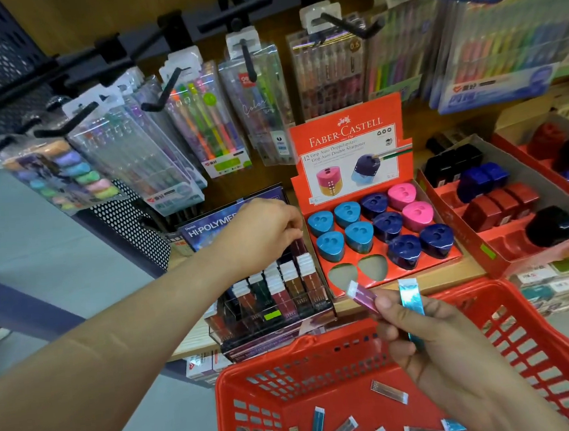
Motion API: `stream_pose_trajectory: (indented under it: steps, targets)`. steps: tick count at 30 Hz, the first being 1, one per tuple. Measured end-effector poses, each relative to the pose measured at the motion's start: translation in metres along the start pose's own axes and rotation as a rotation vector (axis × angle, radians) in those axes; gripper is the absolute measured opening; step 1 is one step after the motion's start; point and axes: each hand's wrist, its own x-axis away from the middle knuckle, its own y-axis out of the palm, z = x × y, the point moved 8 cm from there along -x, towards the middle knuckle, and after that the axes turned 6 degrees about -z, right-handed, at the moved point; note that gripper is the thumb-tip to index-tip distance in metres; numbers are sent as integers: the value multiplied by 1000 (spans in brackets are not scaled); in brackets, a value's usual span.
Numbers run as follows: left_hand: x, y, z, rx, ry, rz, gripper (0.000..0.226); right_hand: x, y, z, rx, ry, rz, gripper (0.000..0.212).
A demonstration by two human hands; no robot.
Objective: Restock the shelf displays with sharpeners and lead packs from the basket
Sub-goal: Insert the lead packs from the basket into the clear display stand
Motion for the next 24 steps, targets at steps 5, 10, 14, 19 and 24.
stream_pose_trajectory:
  steps: [5, 10, 14, 19, 24]
  targets:
    - [2, 15, -6, 18, -35, -4, 18, 1, -2, -1, 78, -9, 3, 15]
    - [0, 20, -5, -1, -39, 0, 17, -2, -4, 0, 53, -34, -2, 28]
    - [2, 5, -7, 177, -137, 60, 19, -1, 0, -4, 130, -83, -24, 34]
    - [23, -5, 31, 914, -176, -223, 23, -1, 2, -8, 156, -121, -7, 25]
    - [40, 4, 37, 991, -213, -223, 16, 1, 8, -8, 198, -137, -9, 24]
